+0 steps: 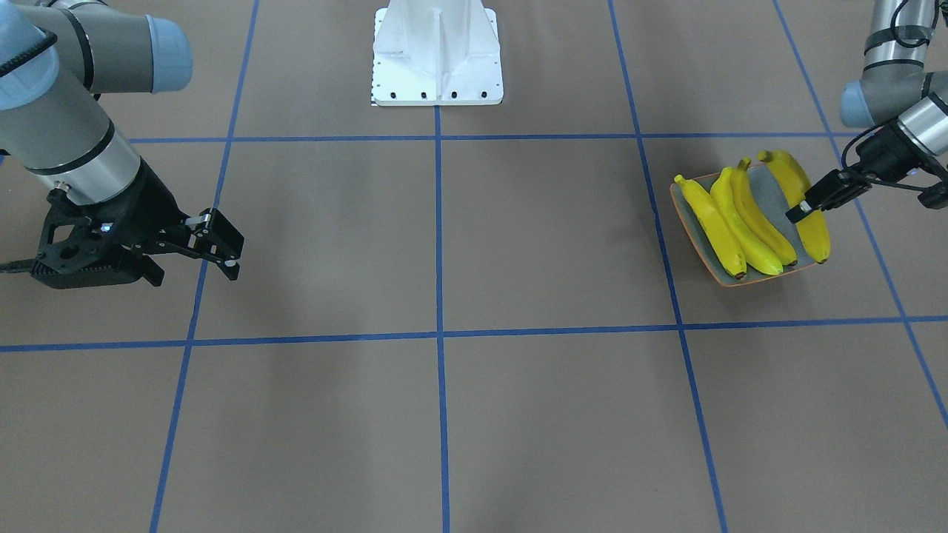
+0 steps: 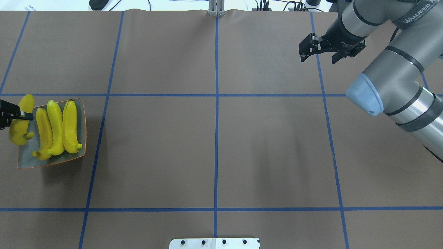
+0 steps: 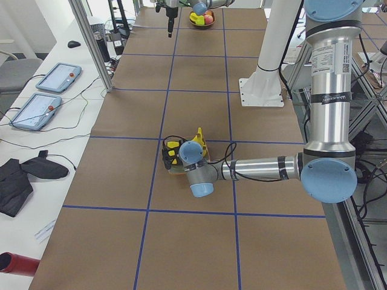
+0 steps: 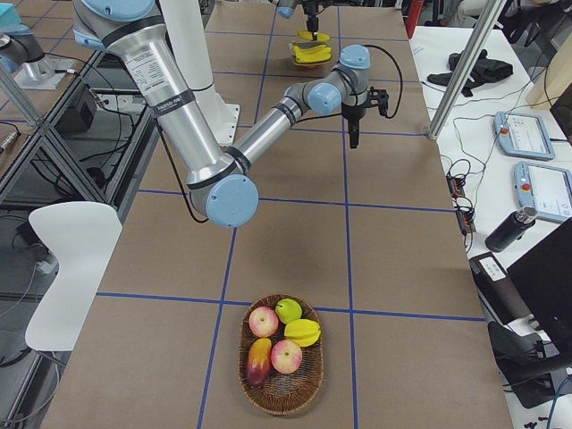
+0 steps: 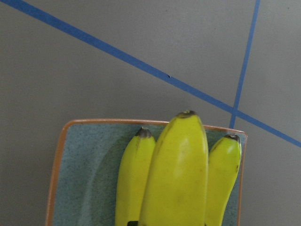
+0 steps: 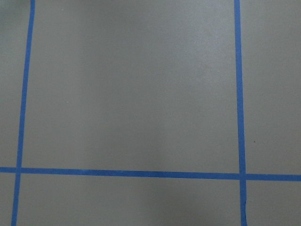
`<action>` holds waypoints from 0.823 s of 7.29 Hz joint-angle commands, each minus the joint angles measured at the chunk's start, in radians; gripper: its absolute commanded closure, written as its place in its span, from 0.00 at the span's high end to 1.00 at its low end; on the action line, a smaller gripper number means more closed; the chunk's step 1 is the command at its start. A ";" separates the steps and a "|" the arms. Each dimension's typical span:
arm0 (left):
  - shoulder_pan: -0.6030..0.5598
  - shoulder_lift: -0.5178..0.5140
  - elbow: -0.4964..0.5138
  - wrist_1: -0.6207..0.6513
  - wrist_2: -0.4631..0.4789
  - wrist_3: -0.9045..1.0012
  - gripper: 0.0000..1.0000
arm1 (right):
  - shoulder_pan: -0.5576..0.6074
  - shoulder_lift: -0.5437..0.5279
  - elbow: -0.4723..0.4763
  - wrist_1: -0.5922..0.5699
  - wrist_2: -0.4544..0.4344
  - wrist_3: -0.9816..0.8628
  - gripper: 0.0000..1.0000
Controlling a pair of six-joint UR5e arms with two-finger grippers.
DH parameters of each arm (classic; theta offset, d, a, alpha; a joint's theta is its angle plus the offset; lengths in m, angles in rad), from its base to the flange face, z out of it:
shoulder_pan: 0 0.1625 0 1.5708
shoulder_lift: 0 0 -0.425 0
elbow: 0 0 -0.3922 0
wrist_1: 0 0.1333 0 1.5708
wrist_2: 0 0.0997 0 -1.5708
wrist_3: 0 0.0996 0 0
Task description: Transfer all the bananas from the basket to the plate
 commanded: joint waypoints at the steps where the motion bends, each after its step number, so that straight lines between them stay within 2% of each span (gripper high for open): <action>1: 0.005 0.001 0.003 0.001 -0.006 0.001 0.00 | 0.000 0.001 0.000 0.000 0.001 0.000 1.00; 3: 0.006 0.008 0.006 0.001 -0.006 0.002 0.00 | -0.003 0.001 0.001 0.000 0.003 0.003 1.00; 4: 0.008 0.010 0.011 0.001 -0.006 0.001 0.30 | -0.005 0.001 0.000 0.000 0.003 0.003 1.00; 5: 0.008 0.014 0.016 0.001 -0.001 0.001 0.81 | -0.006 0.001 0.000 0.000 0.003 0.003 1.00; 6: 0.008 0.014 0.016 0.001 0.002 0.001 0.97 | -0.008 0.001 0.000 0.000 0.003 0.003 1.00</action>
